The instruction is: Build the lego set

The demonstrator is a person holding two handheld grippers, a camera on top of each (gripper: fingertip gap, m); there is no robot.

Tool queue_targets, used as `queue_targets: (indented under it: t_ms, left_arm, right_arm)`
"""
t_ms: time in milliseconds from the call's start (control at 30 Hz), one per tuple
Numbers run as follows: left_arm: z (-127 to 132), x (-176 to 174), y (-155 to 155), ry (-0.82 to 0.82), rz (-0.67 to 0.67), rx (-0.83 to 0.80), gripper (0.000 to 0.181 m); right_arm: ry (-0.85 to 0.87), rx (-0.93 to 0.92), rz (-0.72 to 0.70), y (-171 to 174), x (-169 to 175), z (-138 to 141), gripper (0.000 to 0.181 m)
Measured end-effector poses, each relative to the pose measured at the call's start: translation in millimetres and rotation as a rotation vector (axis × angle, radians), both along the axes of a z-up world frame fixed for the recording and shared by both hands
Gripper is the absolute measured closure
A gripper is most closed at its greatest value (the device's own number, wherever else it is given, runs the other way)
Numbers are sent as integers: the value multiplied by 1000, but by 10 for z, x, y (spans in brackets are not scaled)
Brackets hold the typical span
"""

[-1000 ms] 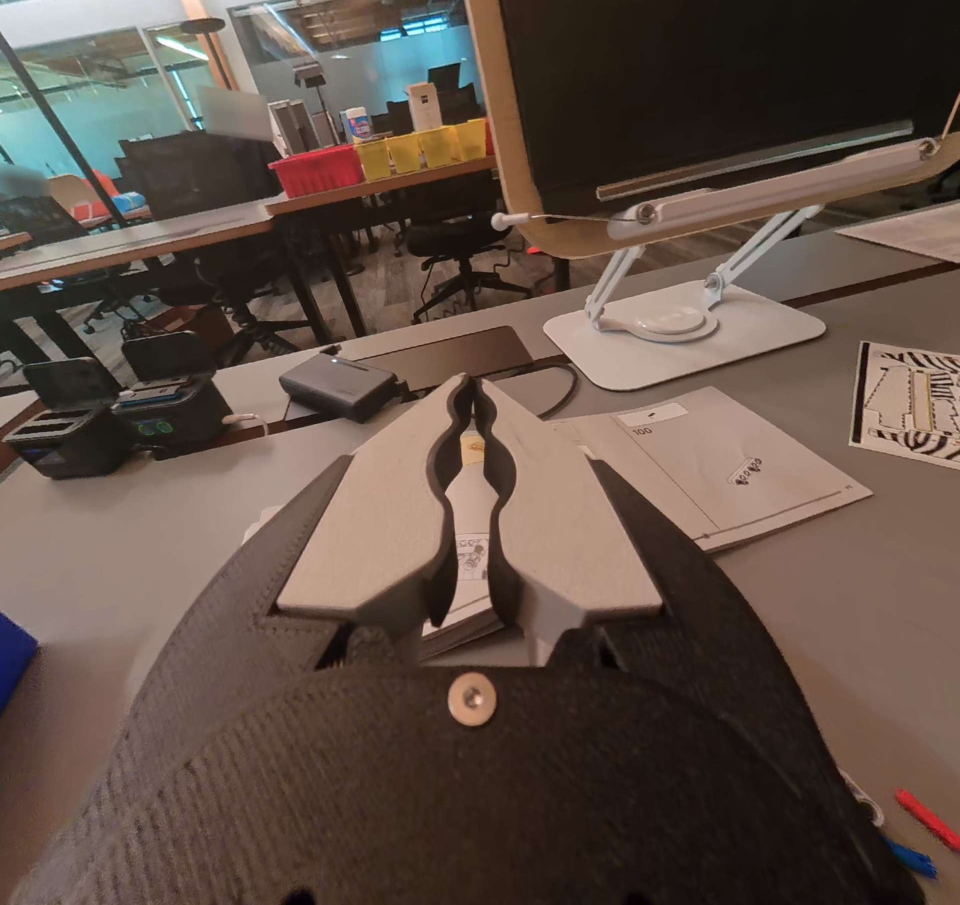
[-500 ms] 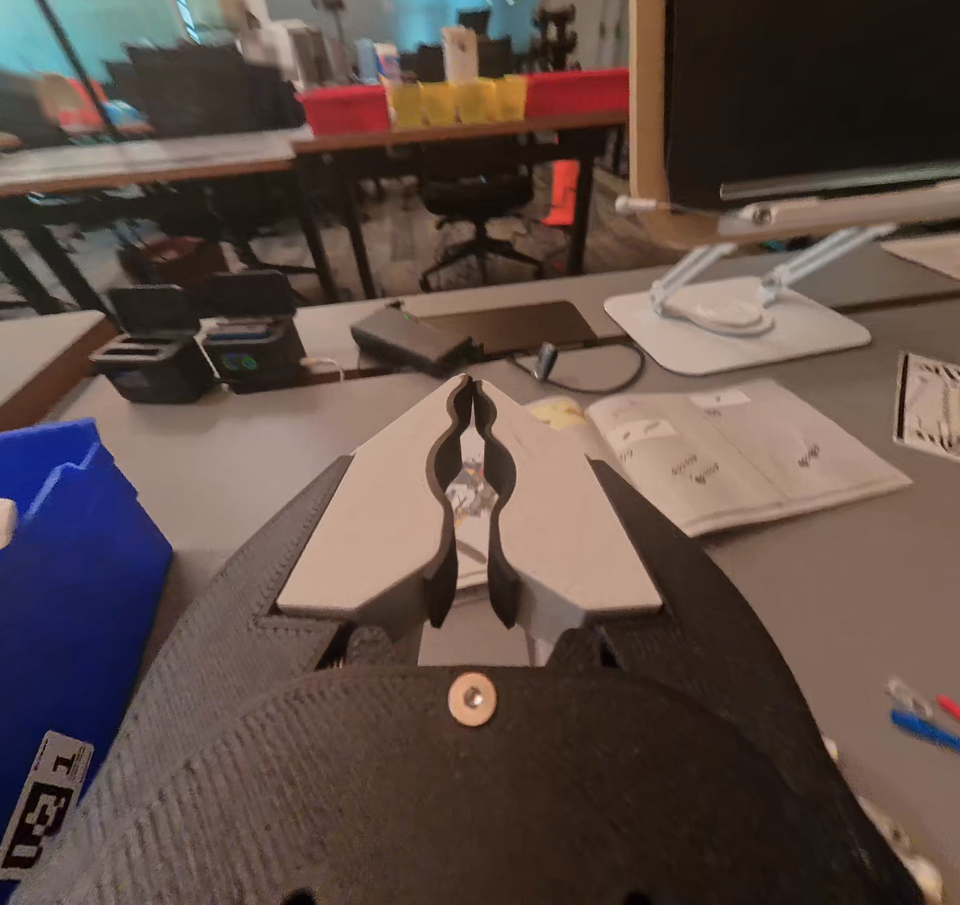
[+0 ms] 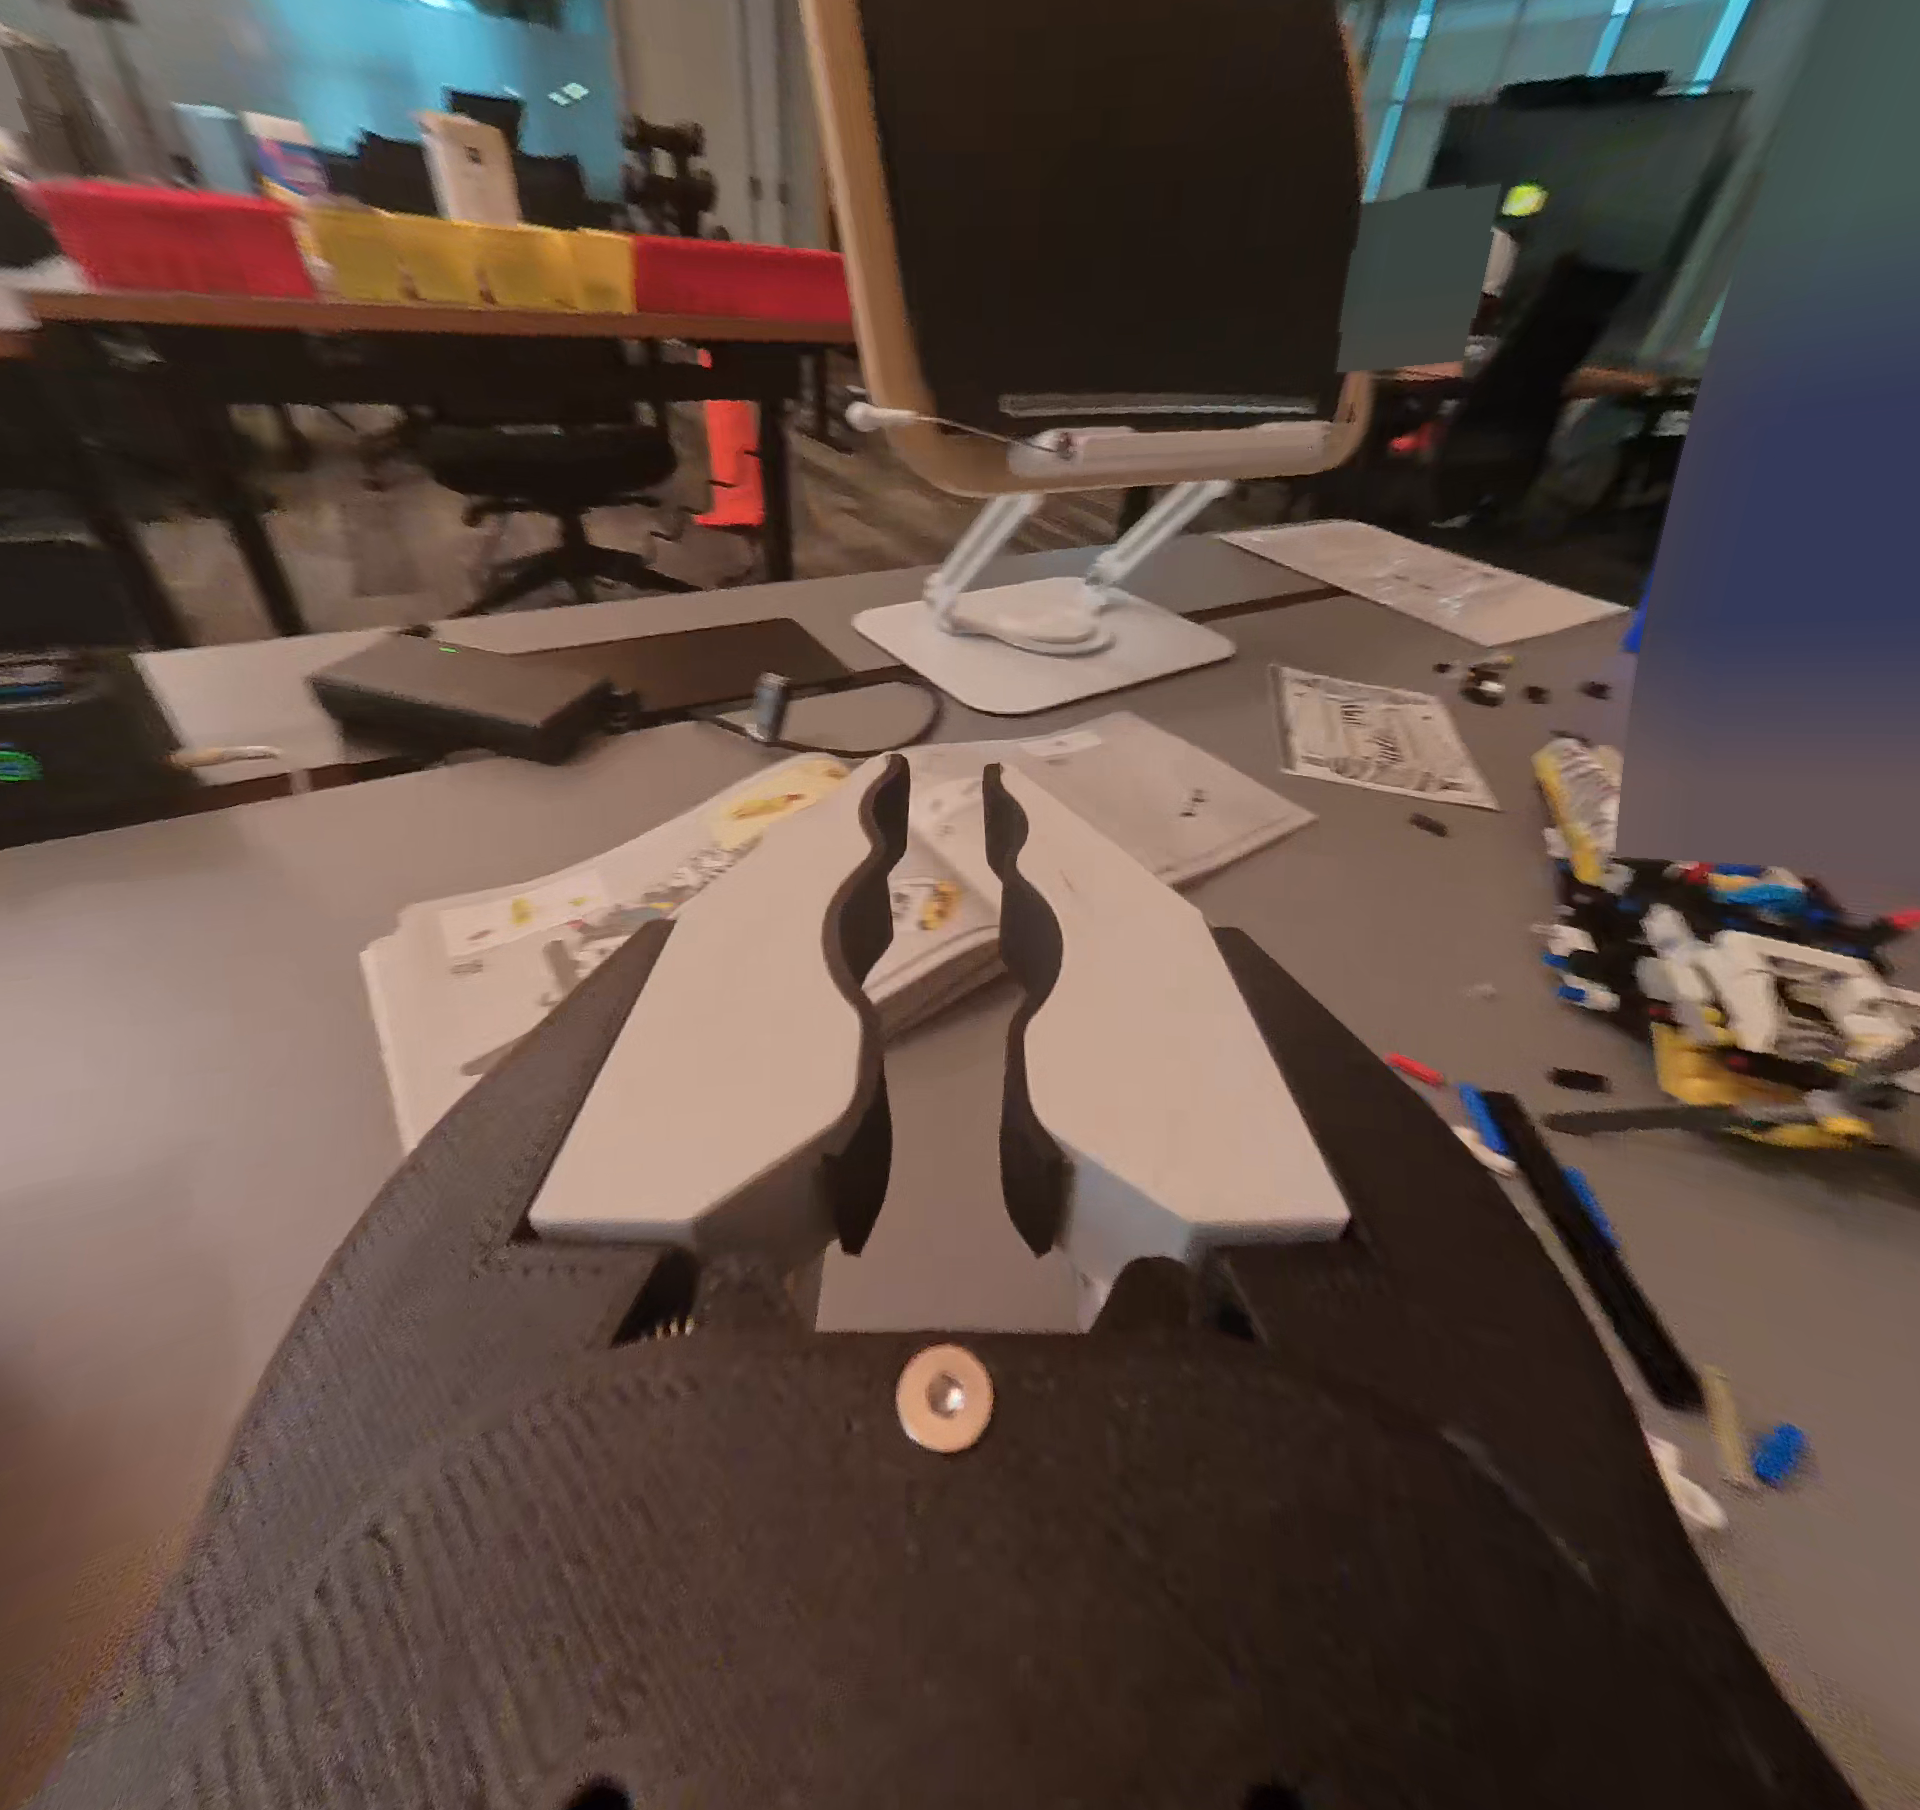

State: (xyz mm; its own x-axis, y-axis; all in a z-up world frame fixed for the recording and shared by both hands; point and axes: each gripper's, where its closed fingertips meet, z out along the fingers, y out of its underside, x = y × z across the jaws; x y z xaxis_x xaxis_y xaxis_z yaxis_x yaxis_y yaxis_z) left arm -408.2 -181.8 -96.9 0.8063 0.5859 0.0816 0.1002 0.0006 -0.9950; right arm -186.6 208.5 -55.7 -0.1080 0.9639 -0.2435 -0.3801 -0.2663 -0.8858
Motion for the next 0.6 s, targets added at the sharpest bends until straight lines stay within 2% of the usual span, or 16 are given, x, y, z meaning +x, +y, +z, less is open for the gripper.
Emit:
queue_targets:
  t_ms: [233, 467, 600]
  left_arm:
    - [187, -18, -137, 50, 90, 146, 167]
    - [124, 6, -140, 70, 119, 130, 169]
    - [75, -18, -158, 68, 126, 106, 169]
  right_arm:
    - [21, -86, 175, -289, 50, 77, 181]
    - [-63, -54, 247, -492, 45, -7, 181]
    - [-138, 82, 178, -594, 12, -121, 181]
